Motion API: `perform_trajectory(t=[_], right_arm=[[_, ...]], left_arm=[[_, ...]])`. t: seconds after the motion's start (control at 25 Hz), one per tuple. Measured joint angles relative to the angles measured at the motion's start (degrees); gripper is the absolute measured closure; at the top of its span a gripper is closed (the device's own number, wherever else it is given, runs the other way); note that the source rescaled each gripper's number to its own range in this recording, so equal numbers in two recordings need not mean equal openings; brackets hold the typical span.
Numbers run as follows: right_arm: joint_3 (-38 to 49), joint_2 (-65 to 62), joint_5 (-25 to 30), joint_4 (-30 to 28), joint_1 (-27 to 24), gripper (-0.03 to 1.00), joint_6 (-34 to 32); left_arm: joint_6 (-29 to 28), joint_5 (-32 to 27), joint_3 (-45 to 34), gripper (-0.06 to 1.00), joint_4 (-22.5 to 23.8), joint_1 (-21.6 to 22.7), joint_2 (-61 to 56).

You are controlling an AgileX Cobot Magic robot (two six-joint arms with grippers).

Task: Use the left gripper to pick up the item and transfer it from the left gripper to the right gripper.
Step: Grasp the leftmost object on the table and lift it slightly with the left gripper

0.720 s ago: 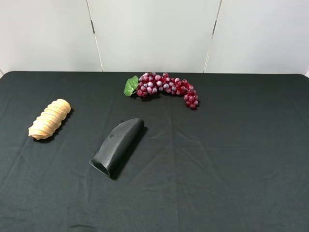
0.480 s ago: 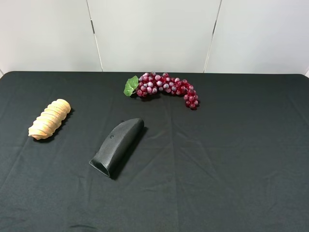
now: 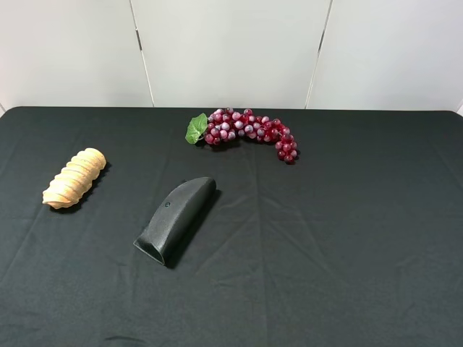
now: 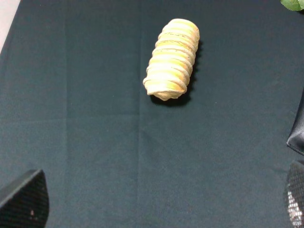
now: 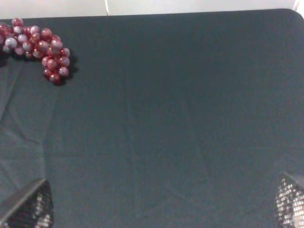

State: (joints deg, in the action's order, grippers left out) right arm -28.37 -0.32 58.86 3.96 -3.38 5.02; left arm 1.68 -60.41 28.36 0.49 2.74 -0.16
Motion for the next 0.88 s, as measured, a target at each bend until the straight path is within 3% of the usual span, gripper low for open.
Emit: perform_trajectory(t=[0.72, 0.88], right_arm=[[0.00, 0.00, 0.00, 0.00, 0.00, -0.03, 0.00], [0.00, 0.00, 0.00, 0.00, 0.00, -0.03, 0.00]], left_arm=[[-0.02, 0.00, 0.00, -0.06, 0.00, 0.00, 0.00], [-0.02, -0.53, 3.40, -0.06, 0.00, 0.00, 0.89]])
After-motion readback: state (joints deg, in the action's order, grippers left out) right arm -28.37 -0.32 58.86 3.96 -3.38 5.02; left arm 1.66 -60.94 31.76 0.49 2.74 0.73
